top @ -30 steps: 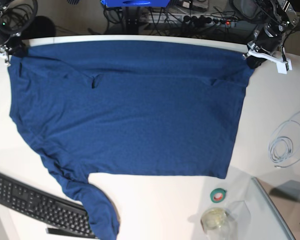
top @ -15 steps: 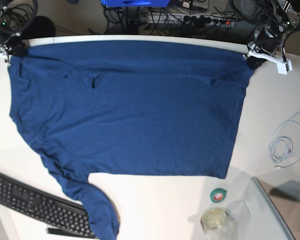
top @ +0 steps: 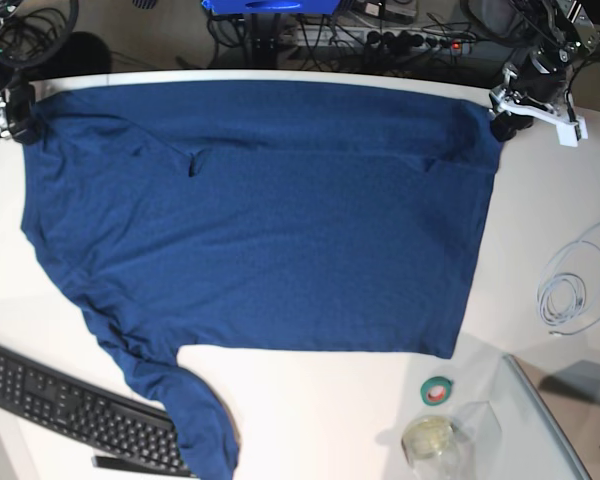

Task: Layout the t-shirt on the table in an organized manner, then fold the t-shirt properly
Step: 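Release the corner with the right gripper and move it along the shirt side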

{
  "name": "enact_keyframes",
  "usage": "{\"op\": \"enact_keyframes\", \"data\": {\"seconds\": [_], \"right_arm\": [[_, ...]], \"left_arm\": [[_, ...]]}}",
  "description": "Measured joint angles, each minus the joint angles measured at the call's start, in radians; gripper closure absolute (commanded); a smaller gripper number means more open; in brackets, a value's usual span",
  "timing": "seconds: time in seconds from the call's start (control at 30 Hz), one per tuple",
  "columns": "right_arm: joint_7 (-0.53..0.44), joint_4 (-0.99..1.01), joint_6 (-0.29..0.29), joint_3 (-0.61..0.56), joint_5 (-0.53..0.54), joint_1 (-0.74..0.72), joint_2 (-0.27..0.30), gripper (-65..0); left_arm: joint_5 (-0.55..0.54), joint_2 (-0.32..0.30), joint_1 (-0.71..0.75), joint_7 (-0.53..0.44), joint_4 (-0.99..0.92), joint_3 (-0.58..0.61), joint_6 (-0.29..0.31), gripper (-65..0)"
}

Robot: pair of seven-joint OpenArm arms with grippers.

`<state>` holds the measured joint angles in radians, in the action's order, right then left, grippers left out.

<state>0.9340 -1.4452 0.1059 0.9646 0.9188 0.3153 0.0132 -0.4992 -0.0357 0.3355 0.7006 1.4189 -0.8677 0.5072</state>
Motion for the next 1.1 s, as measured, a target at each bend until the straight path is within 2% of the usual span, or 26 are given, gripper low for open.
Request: {"op": "enact_keyframes", "data": {"seconds": [0.07,0.23,0.3,0.4,0.43,0.5,0.53,0.63,0.73,0.8,0.83,0.93,1.1], "right_arm": [[0.0,0.0,0.0,0.0,-0.001,0.002,0.0,-42.5],[0.001,0.0,0.0,0.0,-0.002,-0.002,0.019,-42.5],[-0.046,0.0,0.0,-0.003,-0.002,-0.002,0.055,-42.6],[-0.141,0.014,-0.001,-0.019,-0.015,-0.02,0.116,-43.2],[-0.184,0.04,-0.001,-0.048,-0.051,-0.042,0.147,-43.2],[-0.203,0.116,0.007,-0.132,-0.109,-0.111,0.22,-43.2],[-0.221,0.165,0.042,-0.186,-0.126,-0.162,0.254,-42.9],[-0.291,0.329,0.199,-0.342,-0.172,-0.32,0.337,-42.6],[-0.345,0.481,0.254,-0.475,-0.282,-0.451,0.377,-42.6],[-0.362,0.536,0.296,-0.544,-0.343,-0.513,0.379,-42.6],[-0.376,0.562,0.303,-0.573,-0.374,-0.542,0.381,-42.6],[-0.43,0.642,0.312,-0.639,-0.463,-0.632,0.377,-42.5],[-0.529,0.856,0.312,-0.67,-0.558,-0.744,0.364,-42.2]], "left_arm": [[0.0,-0.002,0.0,-0.004,0.0,-0.038,-0.003,-38.5],[0.004,-0.001,-0.01,0.0,0.0,-0.127,-0.003,-39.2],[0.005,-0.008,-0.013,-0.001,0.0,-0.159,-0.004,-39.2],[0.004,-0.057,-0.012,0.001,-0.001,-0.171,-0.003,-39.0],[0.005,-0.073,-0.021,0.0,-0.001,-0.175,-0.005,-39.0],[0.004,-0.099,-0.038,-0.001,-0.001,-0.171,-0.007,-38.8],[0.003,-0.108,-0.043,-0.005,0.0,-0.164,-0.006,-38.8],[0.003,-0.122,-0.05,-0.001,0.001,-0.106,-0.004,-38.8],[0.005,-0.155,-0.055,0.0,-0.001,-0.009,-0.003,-38.0],[0.0,-0.163,-0.06,-0.005,0.004,0.043,-0.004,-30.9],[0.0,-0.163,-0.061,-0.006,0.003,0.064,-0.002,-25.0],[0.003,-0.156,-0.061,0.0,0.0,0.087,0.006,-1.5],[0.004,-0.156,-0.059,-0.001,0.0,0.086,-0.003,0.0]]}}
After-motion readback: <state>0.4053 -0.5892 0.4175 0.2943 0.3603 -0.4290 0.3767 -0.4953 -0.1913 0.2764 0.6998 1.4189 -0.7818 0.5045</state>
